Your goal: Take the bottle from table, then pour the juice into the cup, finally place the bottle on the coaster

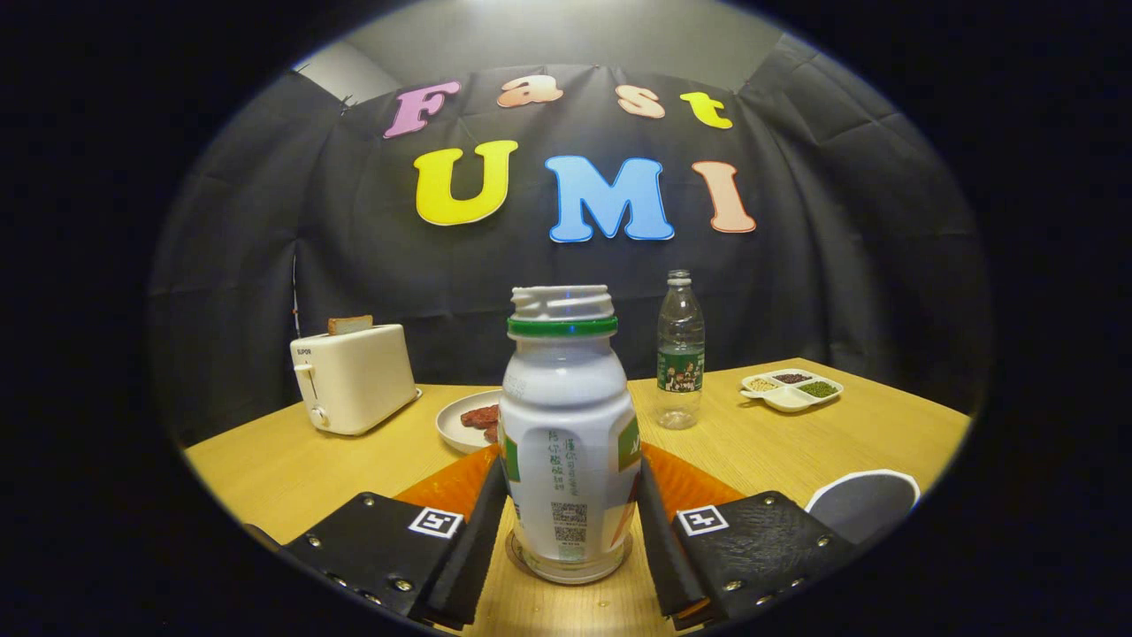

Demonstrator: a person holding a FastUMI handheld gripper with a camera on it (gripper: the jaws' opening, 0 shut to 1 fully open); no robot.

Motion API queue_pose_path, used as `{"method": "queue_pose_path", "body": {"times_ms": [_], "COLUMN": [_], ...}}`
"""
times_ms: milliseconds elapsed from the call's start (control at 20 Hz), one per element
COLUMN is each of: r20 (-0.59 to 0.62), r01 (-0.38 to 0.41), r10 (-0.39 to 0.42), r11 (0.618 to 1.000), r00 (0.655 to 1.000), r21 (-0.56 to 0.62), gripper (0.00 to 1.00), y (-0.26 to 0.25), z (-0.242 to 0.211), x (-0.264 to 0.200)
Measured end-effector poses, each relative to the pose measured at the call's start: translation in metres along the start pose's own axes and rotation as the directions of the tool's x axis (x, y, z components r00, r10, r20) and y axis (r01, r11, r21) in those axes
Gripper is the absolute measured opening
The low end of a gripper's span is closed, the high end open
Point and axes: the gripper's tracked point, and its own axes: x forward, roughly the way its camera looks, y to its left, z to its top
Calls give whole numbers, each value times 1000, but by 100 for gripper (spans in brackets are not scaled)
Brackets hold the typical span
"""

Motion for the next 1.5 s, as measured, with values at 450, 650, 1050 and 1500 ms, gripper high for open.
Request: {"method": "queue_pose_path", "body": {"times_ms": [450,650,1050,1500], "r20": [19,23,22,-34], "r01": [3,6,-5,10], "r10": [-2,-5,6,-12], "r11": [1000,999,999,997], "r00": [1000,1000,1000,999], "r21": [-18,-48,-44,-74], "gripper": [73,74,74,92], "y": [0,2,1,-3], "z": [0,-2,-3,-17], "x": [13,12,10,11]}}
